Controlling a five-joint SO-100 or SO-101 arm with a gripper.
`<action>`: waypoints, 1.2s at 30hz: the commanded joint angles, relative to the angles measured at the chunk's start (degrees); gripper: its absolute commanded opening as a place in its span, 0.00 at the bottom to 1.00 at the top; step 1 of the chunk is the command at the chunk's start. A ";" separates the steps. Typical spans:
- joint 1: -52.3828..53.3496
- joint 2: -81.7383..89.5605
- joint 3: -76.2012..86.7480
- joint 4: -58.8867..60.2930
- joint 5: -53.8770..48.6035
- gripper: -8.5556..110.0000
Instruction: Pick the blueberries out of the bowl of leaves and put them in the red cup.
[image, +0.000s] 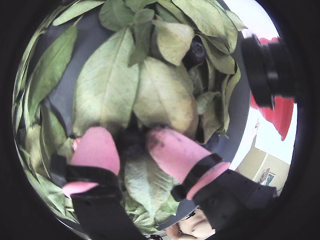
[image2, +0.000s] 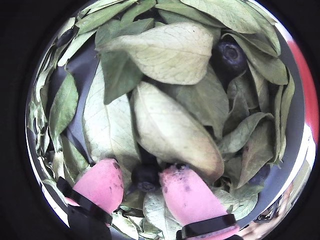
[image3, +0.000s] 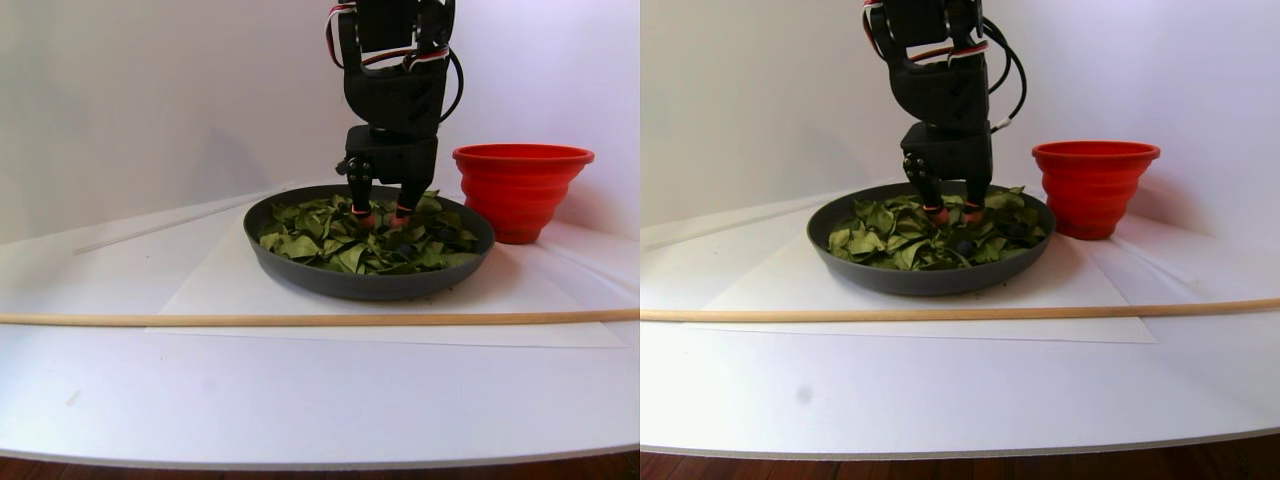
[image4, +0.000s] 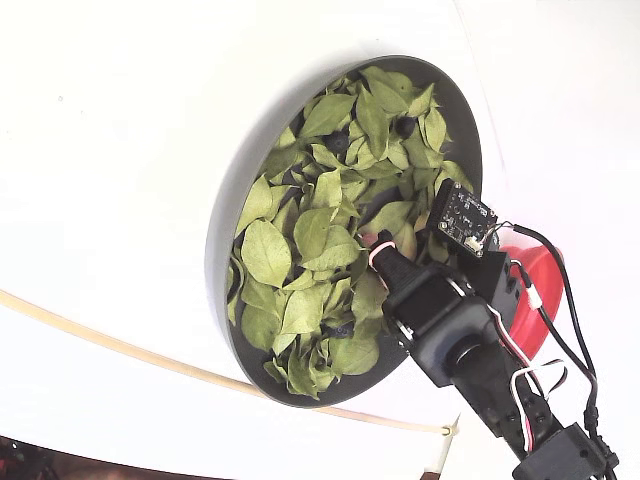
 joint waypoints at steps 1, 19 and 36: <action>1.49 0.35 0.62 -1.23 0.18 0.18; 0.62 1.32 1.23 -1.49 1.93 0.15; -0.53 4.48 -0.97 -0.70 3.08 0.15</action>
